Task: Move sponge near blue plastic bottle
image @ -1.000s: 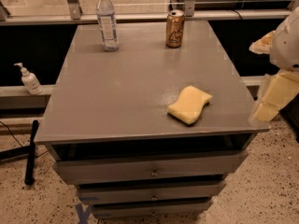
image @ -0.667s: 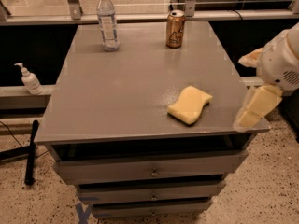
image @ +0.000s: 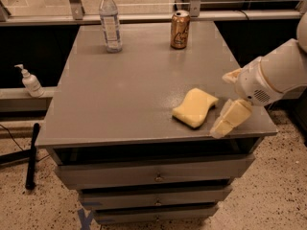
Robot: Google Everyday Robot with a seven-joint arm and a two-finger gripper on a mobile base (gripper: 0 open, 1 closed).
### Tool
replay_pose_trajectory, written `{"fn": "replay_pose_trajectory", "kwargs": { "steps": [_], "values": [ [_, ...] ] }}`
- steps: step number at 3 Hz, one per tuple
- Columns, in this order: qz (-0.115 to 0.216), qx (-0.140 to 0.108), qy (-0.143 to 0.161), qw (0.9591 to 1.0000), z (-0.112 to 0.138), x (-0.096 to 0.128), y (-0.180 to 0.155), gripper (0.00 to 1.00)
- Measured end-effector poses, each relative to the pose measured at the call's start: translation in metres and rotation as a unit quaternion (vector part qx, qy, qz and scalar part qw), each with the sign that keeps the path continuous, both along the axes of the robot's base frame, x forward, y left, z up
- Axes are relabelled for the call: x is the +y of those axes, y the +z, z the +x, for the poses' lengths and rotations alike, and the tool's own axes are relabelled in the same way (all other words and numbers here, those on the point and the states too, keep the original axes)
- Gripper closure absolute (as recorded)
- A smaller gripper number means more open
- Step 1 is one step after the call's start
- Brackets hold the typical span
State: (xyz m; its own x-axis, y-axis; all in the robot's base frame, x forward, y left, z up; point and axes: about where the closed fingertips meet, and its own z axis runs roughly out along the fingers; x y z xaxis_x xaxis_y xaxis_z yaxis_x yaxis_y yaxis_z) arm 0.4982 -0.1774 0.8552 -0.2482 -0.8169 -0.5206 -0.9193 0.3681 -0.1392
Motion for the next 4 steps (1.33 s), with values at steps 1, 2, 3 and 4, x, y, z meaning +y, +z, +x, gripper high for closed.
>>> {"fn": "replay_pose_trajectory", "kwargs": {
  "steps": [1, 2, 3, 4],
  "values": [
    [0.028, 0.019, -0.017, 0.9993, 0.011, 0.021, -0.016, 0.0],
    [0.053, 0.043, -0.037, 0.997, 0.016, 0.044, -0.029, 0.18],
    [0.072, 0.058, -0.049, 0.9945, 0.019, 0.061, -0.036, 0.41],
    [0.086, 0.055, -0.052, 0.9934, 0.024, 0.075, -0.029, 0.64]
  ]
}}
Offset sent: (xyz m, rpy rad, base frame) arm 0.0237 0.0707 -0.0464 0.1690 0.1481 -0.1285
